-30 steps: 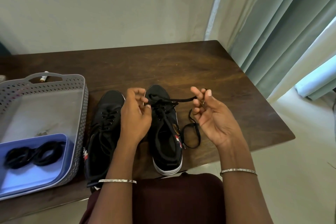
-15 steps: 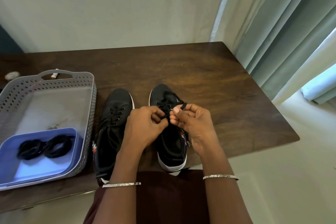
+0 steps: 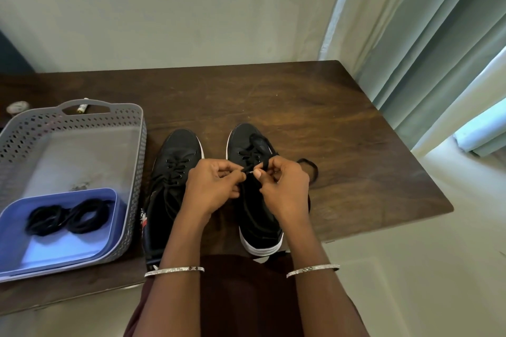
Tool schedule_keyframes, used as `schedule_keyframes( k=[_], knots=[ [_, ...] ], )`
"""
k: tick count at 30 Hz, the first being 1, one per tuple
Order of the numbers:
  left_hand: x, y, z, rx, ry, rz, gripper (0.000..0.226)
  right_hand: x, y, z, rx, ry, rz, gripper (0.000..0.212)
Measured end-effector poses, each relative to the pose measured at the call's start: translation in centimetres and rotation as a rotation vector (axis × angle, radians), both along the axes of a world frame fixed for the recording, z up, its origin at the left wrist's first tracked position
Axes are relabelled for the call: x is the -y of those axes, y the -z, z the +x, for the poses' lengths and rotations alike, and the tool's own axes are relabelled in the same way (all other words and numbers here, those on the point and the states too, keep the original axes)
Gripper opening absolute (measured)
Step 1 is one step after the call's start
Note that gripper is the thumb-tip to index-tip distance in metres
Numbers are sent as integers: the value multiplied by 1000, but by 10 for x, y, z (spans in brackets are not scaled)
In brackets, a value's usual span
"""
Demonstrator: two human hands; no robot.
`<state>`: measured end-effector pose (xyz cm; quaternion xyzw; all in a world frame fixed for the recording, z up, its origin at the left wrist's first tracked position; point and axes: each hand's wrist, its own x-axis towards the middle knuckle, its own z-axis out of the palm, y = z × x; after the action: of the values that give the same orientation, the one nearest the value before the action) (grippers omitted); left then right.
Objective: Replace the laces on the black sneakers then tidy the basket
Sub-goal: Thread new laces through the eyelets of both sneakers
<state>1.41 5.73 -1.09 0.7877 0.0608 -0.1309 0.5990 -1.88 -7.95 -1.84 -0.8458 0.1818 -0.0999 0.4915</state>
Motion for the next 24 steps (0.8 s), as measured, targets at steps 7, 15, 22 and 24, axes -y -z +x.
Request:
schedule_keyframes(
  k=[7,15,22,24],
  knots=[
    [-2,-2,0,-42,8,-64,8,-9,4,2,49,25,-201,13],
    [-3,-3,0,-80,15,-113,9,-16,5,2,146,-26,-337,32],
    [-3,-4,0,-107,10,-143,8,-17,7,6,117,-27,-299,29],
    [-3,-3,0,-117,0,-150,8,-17,7,7,89,-41,-290,27]
  ],
)
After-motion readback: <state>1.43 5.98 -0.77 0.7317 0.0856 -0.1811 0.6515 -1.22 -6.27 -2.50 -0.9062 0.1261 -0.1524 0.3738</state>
